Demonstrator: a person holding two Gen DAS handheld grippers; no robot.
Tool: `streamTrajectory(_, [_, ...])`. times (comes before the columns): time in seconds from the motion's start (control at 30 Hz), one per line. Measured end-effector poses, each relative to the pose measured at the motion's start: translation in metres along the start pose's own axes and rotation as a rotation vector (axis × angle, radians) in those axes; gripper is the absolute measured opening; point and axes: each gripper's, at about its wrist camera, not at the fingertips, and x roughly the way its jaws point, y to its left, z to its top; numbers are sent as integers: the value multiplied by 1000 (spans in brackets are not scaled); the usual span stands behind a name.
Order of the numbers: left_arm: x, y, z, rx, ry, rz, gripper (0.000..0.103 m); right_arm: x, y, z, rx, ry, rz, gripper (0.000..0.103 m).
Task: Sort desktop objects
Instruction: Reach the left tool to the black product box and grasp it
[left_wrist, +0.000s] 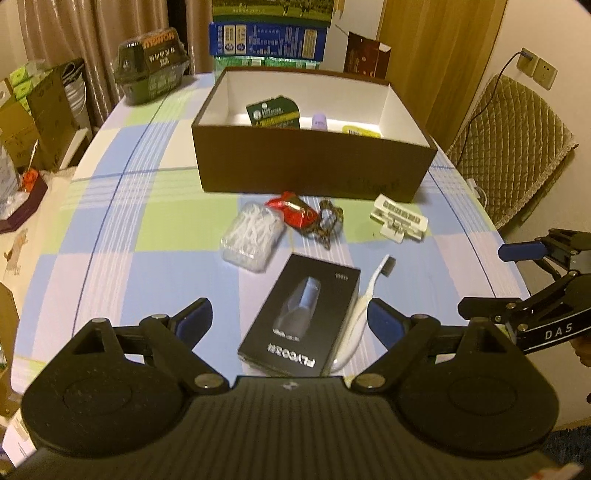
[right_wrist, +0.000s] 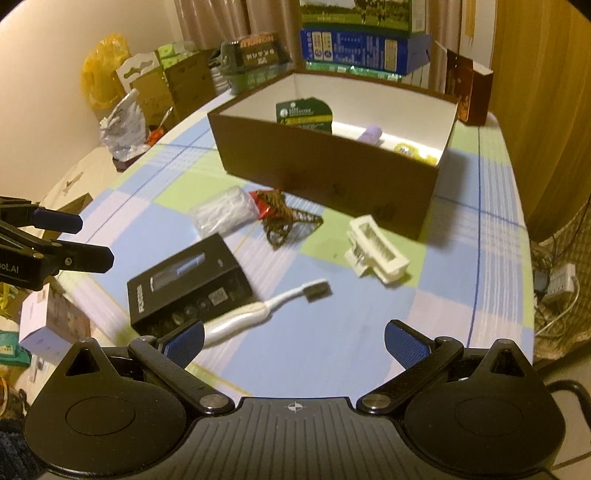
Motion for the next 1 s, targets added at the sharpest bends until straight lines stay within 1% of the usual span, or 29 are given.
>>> streamTrajectory(0.3, [11, -3, -16, -27, 47, 0, 89, 16, 6, -15, -2, 64, -8, 101])
streamTrajectory(0.47, [21, -2, -21, -34, 71, -3, 88, 26, 6, -19, 12, 82, -40, 101])
streamTrajectory(0.63, [31, 0, -25, -12, 90, -18, 89, 36, 0, -21, 89, 73, -83, 101])
streamTrajectory(0.7, [36, 1, -26, -1, 95, -24, 89, 39, -2, -21, 133, 68, -84, 101])
streamTrajectory(0.8, [44, 2, -26, 26, 97, -28, 89, 46, -4, -23, 182, 87, -66, 101])
streamTrajectory(1.0, [66, 7, -21, 72, 119, -56, 88, 59, -10, -26, 229, 127, -94, 101])
